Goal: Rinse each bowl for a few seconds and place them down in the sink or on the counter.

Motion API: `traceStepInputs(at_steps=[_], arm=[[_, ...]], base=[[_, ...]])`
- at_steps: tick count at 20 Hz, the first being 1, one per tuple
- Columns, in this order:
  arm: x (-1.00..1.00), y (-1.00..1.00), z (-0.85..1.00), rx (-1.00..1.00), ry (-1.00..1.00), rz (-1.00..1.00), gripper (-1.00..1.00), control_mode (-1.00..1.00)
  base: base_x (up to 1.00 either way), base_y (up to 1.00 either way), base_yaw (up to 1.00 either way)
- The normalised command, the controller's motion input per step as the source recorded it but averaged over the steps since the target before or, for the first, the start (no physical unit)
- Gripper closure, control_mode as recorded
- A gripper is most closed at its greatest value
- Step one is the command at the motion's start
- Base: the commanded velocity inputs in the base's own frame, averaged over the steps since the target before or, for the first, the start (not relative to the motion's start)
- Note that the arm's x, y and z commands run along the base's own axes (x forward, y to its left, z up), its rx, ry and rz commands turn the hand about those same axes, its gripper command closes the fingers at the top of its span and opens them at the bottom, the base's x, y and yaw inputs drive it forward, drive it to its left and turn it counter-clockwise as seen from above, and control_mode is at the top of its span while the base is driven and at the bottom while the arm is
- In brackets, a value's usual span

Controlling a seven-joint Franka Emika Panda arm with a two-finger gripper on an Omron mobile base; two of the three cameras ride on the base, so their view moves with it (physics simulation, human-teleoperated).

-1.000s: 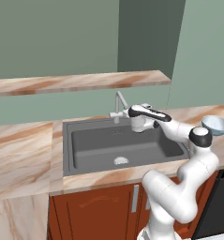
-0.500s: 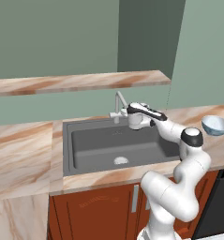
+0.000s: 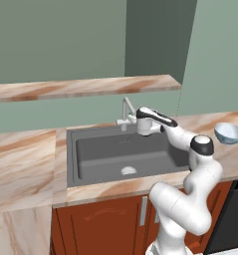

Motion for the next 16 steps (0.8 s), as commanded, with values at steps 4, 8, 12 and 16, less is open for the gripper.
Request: traceStepInputs(at_steps=[4, 8, 12, 16], arm=[[0.23, -0.10, -0.11, 0.01, 0.00, 0.00, 1.00, -1.00], [0.16, -0.10, -0.10, 0.01, 0.00, 0.00, 1.00, -1.00], [0.05, -0.19, -0.10, 0.01, 0.01, 0.00, 1.00, -1.00], [-0.02, -0.29, -0.13, 0.01, 0.05, -0.01, 1.00, -1.00]], base=[[0.00, 0.00, 0.00], [0.00, 0.00, 0.00], [0.00, 0.00, 0.00], [0.00, 0.00, 0.00]])
